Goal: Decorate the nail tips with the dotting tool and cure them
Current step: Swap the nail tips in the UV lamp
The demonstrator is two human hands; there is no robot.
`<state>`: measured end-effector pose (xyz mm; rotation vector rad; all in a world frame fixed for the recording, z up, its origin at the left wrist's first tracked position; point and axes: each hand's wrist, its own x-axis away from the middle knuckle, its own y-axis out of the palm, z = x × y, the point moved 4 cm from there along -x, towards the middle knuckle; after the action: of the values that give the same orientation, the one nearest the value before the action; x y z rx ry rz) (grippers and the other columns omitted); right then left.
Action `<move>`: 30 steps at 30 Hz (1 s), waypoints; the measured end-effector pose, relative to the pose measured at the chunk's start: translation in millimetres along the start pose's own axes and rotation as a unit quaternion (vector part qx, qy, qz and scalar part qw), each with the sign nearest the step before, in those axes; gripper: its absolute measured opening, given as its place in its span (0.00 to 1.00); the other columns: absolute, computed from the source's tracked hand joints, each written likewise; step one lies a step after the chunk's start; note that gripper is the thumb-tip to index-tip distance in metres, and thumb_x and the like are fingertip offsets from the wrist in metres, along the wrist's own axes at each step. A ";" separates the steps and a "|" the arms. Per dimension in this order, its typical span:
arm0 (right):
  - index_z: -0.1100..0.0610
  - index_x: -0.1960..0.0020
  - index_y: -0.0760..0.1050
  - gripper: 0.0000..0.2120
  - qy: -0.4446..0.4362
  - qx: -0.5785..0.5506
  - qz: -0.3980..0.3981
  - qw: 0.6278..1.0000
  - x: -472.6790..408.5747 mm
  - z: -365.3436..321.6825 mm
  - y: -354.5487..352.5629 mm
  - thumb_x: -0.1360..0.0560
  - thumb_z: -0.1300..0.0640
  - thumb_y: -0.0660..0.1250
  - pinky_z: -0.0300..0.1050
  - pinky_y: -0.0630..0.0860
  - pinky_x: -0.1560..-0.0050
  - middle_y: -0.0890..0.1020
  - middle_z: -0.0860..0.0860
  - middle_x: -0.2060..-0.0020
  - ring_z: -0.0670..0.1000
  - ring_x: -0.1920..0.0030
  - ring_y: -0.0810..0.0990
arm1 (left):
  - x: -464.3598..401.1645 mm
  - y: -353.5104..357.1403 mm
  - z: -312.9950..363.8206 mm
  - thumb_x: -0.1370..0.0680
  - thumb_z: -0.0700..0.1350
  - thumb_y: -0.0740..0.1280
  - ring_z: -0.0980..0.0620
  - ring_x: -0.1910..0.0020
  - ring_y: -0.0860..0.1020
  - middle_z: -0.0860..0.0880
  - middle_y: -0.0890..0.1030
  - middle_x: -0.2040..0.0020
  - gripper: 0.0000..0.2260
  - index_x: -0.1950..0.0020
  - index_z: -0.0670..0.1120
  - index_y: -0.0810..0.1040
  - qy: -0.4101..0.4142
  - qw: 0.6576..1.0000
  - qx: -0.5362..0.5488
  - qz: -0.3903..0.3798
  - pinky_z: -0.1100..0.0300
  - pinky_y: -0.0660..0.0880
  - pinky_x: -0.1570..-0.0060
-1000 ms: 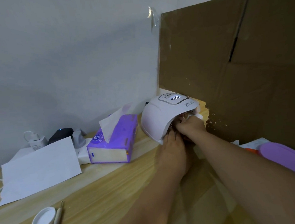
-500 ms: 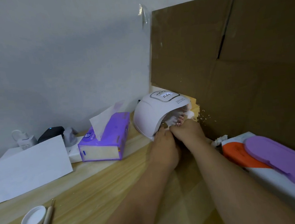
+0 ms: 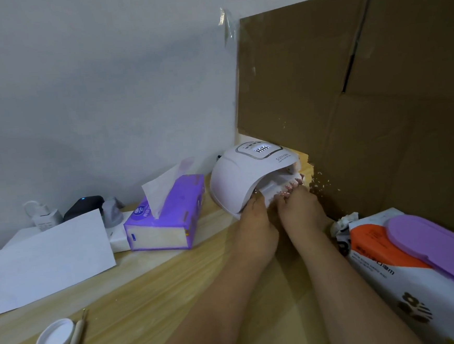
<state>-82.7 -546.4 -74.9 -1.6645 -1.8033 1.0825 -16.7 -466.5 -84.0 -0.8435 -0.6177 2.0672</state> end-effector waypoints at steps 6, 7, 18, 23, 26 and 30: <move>0.55 0.57 0.77 0.13 -0.107 0.071 0.059 0.990 6.7 -20.2 -2.8 0.24 0.46 0.61 0.38 0.61 0.69 0.81 0.52 0.58 0.52 0.61 0.76 | 3.3 -15.2 -5.8 0.28 0.25 0.54 0.46 0.54 0.77 0.47 0.78 0.58 0.16 0.60 0.43 0.76 -0.077 0.948 0.271 0.147 0.59 0.73 0.49; 0.53 0.58 0.78 0.13 -0.119 0.084 0.053 0.988 7.6 -23.9 -0.4 0.25 0.45 0.62 0.37 0.61 0.71 0.81 0.52 0.58 0.52 0.61 0.76 | 4.0 -17.3 -7.3 0.29 0.25 0.54 0.48 0.56 0.77 0.48 0.77 0.61 0.18 0.63 0.46 0.74 -0.087 0.937 0.298 0.159 0.57 0.74 0.50; 0.54 0.59 0.72 0.04 -0.126 0.176 0.009 0.976 -3.2 -49.7 12.8 0.26 0.57 0.63 0.39 0.64 0.66 0.81 0.52 0.55 0.53 0.55 0.79 | 2.8 -26.6 -13.4 0.27 0.27 0.56 0.59 0.63 0.73 0.40 0.77 0.55 0.18 0.64 0.50 0.72 -0.116 0.912 0.327 0.219 0.77 0.68 0.65; 0.53 0.63 0.64 0.11 -0.122 0.175 0.009 0.977 -5.9 -49.2 9.0 0.26 0.54 0.64 0.38 0.56 0.73 0.80 0.52 0.57 0.52 0.59 0.77 | 1.2 -23.3 -15.3 0.26 0.28 0.55 0.52 0.62 0.76 0.43 0.76 0.57 0.19 0.64 0.51 0.72 -0.117 0.906 0.351 0.208 0.72 0.72 0.66; 0.54 0.61 0.69 0.07 -0.125 0.170 -0.003 0.978 -5.5 -51.2 9.1 0.25 0.53 0.63 0.38 0.59 0.71 0.79 0.52 0.57 0.51 0.58 0.76 | 0.1 -22.0 -18.0 0.26 0.27 0.55 0.51 0.62 0.75 0.45 0.76 0.59 0.19 0.64 0.51 0.72 -0.122 0.901 0.362 0.208 0.71 0.72 0.66; 0.55 0.56 0.73 0.07 -0.113 0.154 -0.020 0.981 -4.7 -46.3 6.3 0.26 0.51 0.64 0.38 0.63 0.66 0.73 0.51 0.63 0.52 0.60 0.74 | 0.1 -21.9 -20.2 0.26 0.27 0.54 0.58 0.64 0.74 0.48 0.75 0.61 0.19 0.64 0.50 0.72 -0.128 0.895 0.372 0.210 0.73 0.72 0.68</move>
<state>-42.3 -540.1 -51.9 -1.3612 -1.6875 1.4985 8.9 -451.5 -82.8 -0.2573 0.2786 2.5469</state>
